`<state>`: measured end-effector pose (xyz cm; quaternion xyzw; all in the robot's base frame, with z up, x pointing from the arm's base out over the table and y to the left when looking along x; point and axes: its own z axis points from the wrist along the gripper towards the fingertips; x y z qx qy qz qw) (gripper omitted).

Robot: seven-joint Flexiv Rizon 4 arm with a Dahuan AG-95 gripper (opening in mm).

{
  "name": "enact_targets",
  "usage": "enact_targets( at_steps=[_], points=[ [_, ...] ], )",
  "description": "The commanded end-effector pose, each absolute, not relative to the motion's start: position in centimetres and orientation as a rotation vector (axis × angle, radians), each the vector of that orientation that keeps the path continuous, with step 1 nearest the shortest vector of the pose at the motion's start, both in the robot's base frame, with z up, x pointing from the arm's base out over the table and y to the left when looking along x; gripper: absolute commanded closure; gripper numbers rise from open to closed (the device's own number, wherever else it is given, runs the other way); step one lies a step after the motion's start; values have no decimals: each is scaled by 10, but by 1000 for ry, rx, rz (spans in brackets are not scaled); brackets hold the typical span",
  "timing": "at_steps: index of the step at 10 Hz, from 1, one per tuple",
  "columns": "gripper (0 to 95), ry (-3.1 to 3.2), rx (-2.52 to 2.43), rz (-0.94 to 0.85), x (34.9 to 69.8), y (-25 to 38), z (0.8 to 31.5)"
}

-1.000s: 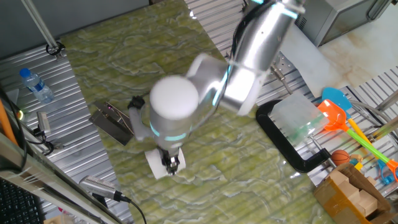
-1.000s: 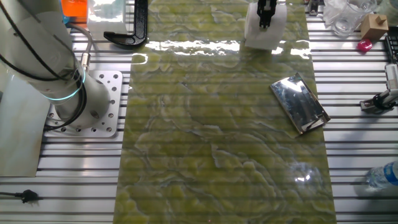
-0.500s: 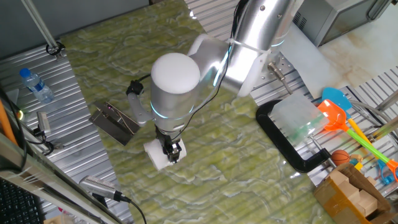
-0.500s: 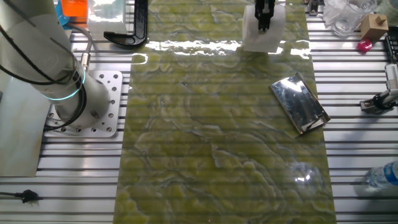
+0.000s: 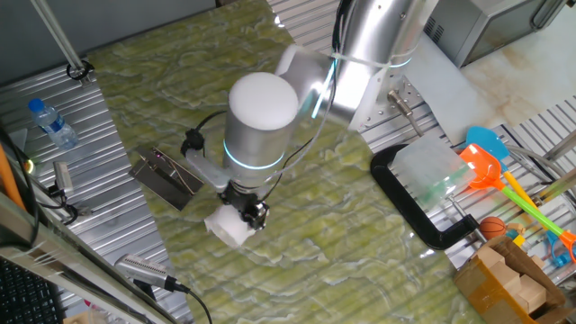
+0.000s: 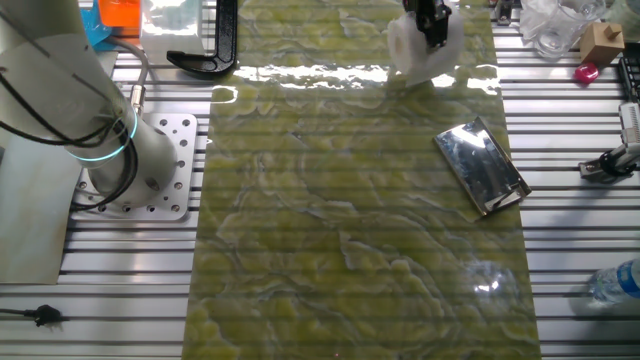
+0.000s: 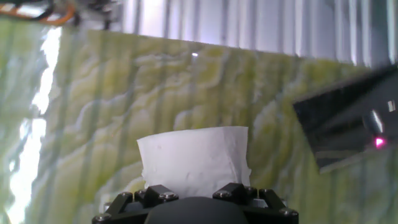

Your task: Put the toilet paper on its holder

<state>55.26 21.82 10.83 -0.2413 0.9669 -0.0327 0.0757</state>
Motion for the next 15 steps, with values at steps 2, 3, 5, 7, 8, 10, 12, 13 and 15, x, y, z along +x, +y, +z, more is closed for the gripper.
enact_targets(
  at_steps=[2,3,5,7,8,10,12,13,15],
  points=[
    [950,2683,-1506,-62,566,221,129],
    [950,2680,-1547,-49,574,222,137],
    [950,2670,-1619,-26,590,223,146],
    [950,2627,-1752,-18,598,223,150],
    [950,2564,-1853,-34,598,223,149],
    [950,2507,-1944,-47,598,223,148],
    [950,2490,-2011,-55,599,222,146],
    [950,2505,-2032,-29,599,221,145],
    [950,2504,-2071,-11,600,220,142]
  ],
)
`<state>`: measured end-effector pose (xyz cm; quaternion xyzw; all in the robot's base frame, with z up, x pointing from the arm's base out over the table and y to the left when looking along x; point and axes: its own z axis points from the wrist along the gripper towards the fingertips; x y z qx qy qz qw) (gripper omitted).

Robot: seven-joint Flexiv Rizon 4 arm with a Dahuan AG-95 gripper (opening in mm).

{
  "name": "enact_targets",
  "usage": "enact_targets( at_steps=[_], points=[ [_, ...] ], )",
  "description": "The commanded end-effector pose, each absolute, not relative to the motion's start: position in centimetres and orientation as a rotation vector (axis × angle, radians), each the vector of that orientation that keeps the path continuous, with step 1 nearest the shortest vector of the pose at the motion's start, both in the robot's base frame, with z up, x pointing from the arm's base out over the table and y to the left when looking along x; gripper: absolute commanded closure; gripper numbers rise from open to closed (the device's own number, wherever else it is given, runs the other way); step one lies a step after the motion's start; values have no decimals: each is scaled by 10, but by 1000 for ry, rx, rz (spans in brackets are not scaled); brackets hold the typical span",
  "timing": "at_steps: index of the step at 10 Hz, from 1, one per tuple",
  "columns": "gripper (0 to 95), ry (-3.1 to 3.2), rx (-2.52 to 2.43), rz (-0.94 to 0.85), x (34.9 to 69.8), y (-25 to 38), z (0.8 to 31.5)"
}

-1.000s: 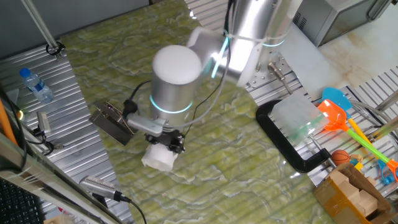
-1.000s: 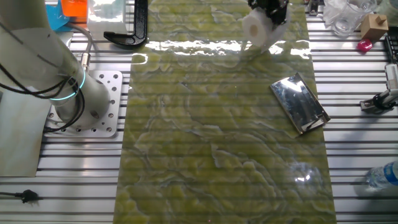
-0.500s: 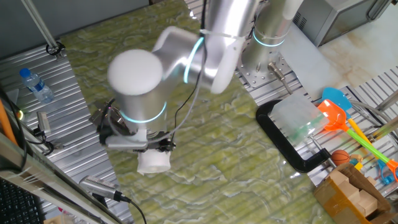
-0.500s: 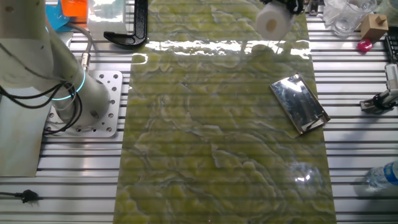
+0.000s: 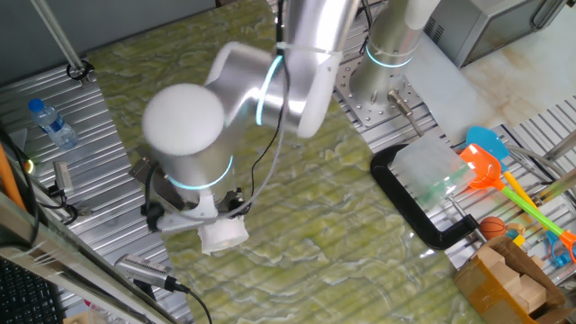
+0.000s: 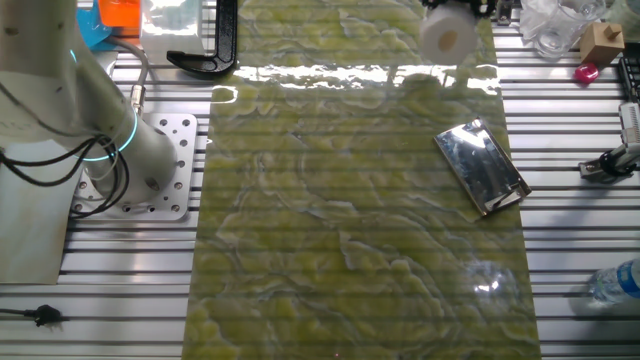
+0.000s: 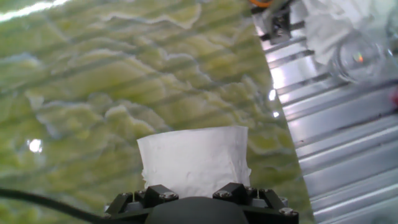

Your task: Put the toilet paper on its holder

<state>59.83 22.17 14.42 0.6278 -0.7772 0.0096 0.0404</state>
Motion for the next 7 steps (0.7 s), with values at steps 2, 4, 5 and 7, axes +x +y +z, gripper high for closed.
enact_targets(
  at_steps=[2,4,5,7],
  points=[
    [950,-2319,1952,6,599,217,142],
    [950,-2343,1960,0,591,207,148],
    [950,-2328,1977,5,586,203,149],
    [950,-2258,2050,16,583,203,147]
  ],
)
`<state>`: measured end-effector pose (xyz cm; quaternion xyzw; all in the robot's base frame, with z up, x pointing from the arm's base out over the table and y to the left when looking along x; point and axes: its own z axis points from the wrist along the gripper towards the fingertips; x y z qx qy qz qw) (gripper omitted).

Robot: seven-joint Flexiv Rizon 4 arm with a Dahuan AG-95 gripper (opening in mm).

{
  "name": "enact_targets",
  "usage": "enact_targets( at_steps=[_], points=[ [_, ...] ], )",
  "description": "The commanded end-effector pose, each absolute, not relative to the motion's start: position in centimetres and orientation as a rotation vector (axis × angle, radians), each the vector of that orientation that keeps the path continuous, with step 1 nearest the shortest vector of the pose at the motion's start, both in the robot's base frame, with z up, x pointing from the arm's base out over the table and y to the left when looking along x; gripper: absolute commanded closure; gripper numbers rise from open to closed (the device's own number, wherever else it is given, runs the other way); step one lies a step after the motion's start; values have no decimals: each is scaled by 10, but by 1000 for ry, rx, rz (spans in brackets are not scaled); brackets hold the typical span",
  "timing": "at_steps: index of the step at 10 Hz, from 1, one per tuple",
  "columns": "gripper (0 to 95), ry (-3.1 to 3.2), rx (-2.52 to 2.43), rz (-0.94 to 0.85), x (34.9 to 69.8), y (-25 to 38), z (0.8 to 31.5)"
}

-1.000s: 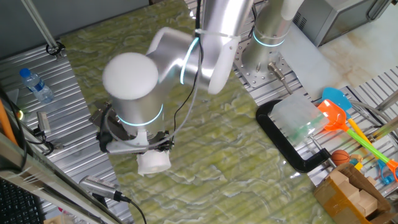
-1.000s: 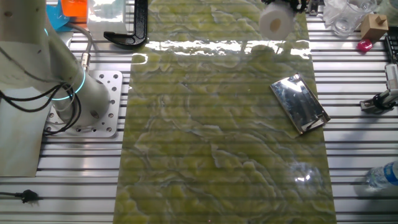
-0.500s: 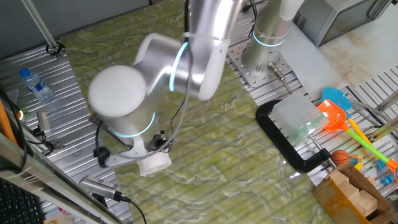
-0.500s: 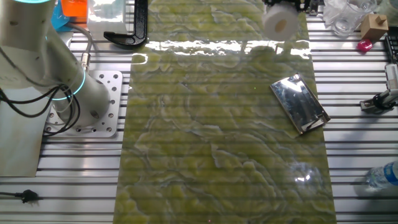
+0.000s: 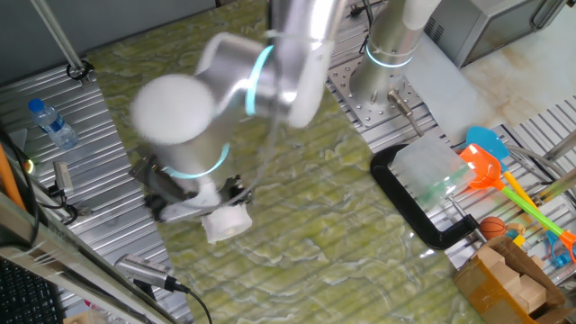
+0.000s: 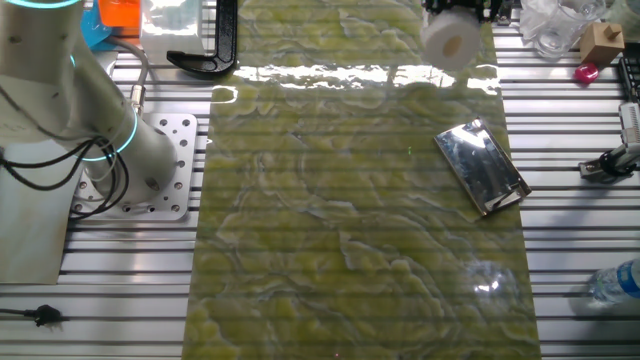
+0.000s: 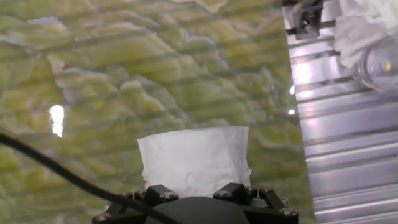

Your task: Put the toilet paper on its holder

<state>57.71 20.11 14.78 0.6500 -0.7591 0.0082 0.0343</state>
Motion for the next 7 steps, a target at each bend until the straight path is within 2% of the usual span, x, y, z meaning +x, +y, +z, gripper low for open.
enact_targets(
  at_steps=[1,3,7],
  points=[
    [950,-2224,2079,16,584,204,147],
    [950,-2158,2092,43,584,204,146],
    [950,-2115,2084,-137,579,205,143]
  ],
)
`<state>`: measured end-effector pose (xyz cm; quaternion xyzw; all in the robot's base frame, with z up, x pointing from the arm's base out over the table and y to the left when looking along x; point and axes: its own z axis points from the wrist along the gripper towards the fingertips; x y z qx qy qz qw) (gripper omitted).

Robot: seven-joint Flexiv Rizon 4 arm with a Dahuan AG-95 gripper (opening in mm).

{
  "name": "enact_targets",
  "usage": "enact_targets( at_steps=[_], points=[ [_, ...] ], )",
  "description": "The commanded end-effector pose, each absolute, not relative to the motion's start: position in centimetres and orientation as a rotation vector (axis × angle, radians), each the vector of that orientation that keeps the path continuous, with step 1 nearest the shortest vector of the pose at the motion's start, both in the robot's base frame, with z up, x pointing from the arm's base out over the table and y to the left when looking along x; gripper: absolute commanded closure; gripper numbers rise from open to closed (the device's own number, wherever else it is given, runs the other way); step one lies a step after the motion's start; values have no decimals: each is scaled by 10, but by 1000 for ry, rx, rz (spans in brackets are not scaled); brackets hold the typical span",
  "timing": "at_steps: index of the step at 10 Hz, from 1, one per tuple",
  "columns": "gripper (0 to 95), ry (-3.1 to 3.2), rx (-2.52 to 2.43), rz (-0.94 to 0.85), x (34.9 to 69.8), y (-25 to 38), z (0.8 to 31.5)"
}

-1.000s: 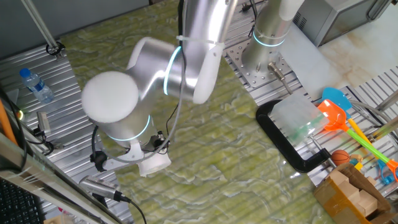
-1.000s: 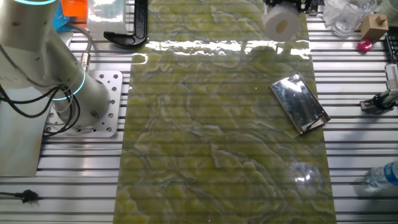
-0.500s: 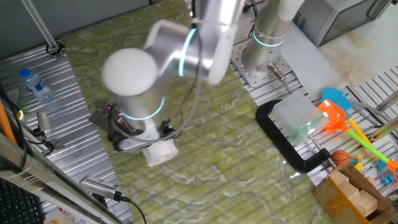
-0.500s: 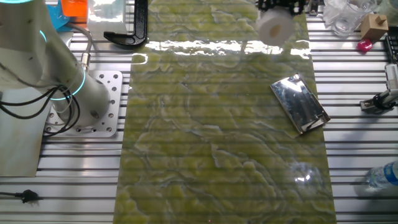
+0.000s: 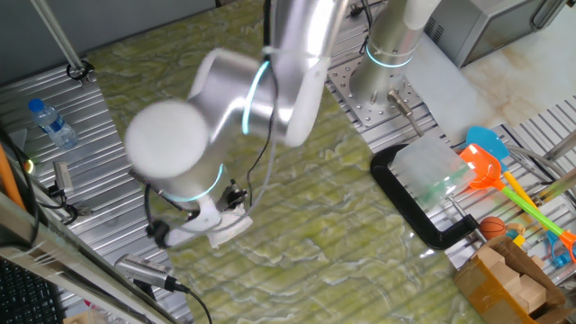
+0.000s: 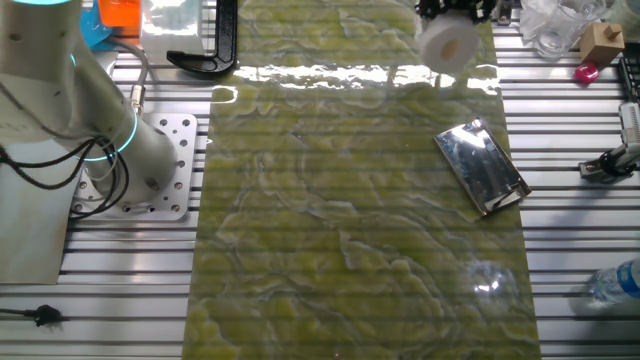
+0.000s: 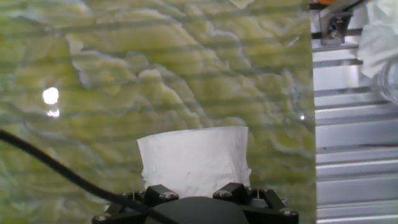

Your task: Put the toilet paper on its holder

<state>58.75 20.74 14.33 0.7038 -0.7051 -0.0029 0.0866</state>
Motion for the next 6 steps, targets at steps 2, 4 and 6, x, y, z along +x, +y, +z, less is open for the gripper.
enact_targets(
  at_steps=[2,4,6],
  points=[
    [950,-2024,2104,-24,572,206,142],
    [950,-1931,2175,28,572,206,142],
    [950,-1858,2264,43,572,206,142]
  ],
)
